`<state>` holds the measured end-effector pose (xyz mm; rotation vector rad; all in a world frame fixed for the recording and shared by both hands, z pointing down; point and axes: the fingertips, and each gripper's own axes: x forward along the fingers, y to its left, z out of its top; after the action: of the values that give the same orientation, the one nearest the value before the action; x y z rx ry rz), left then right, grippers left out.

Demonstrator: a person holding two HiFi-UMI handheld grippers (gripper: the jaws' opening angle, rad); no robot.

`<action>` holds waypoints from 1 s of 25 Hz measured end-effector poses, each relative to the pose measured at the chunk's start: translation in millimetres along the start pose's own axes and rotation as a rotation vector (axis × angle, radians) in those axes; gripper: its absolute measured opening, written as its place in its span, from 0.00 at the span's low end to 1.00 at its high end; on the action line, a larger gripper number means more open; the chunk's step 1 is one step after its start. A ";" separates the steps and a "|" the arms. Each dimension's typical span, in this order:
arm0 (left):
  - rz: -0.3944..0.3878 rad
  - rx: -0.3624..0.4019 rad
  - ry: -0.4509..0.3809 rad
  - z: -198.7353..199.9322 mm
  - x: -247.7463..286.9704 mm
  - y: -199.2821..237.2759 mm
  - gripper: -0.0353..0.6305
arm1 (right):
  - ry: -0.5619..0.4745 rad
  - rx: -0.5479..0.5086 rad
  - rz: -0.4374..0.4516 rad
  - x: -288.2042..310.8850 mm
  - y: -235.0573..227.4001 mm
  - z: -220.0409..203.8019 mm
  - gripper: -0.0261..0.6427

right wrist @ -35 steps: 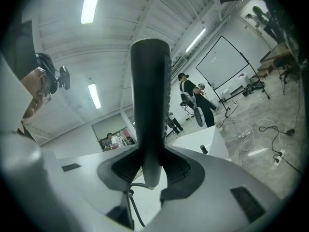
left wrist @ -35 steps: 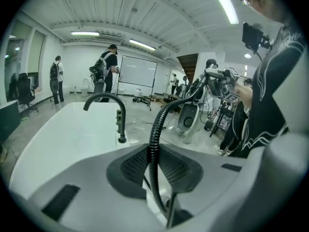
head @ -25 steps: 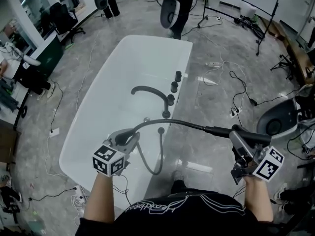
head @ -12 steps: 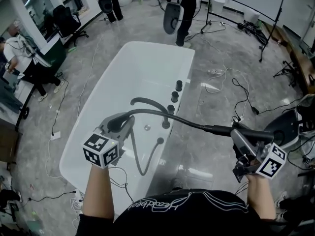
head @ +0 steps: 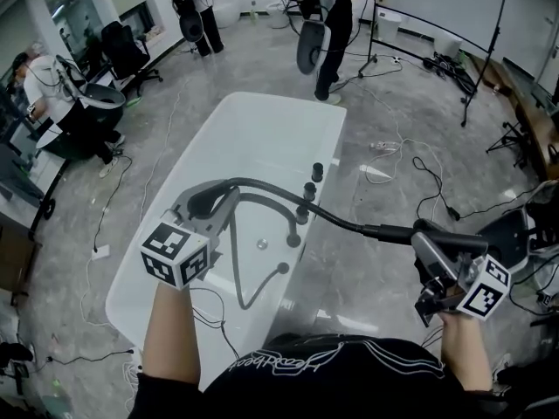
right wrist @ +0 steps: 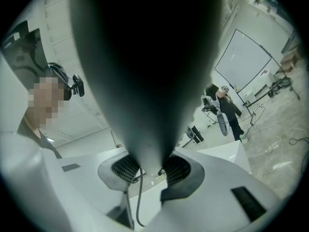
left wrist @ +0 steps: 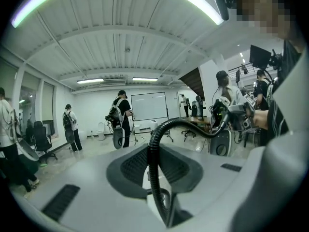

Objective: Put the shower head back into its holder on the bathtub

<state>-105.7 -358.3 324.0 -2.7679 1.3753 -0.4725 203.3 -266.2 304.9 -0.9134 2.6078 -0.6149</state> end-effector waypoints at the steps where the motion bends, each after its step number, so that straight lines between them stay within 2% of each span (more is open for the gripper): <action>1: 0.004 0.013 -0.010 6.3 1.5 1.1 0.15 | -0.005 -0.001 0.005 0.2 -0.2 2.2 0.24; 9: 0.043 0.099 -0.071 51.5 12.0 11.6 0.15 | -0.032 -0.010 0.040 7.6 0.8 13.2 0.24; 18: 0.057 0.158 -0.117 91.8 21.5 16.3 0.15 | -0.069 -0.020 0.055 14.1 2.2 24.6 0.24; 21: 0.056 0.169 -0.111 92.8 25.7 14.1 0.15 | -0.058 -0.017 0.046 15.4 -0.1 20.1 0.24; 25: 0.046 0.173 -0.091 73.8 22.7 15.2 0.15 | -0.046 -0.006 0.038 18.0 -4.8 10.6 0.24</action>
<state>-84.4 -394.2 257.3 -2.5813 1.3080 -0.4362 196.7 -284.3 295.5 -0.8673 2.5819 -0.5697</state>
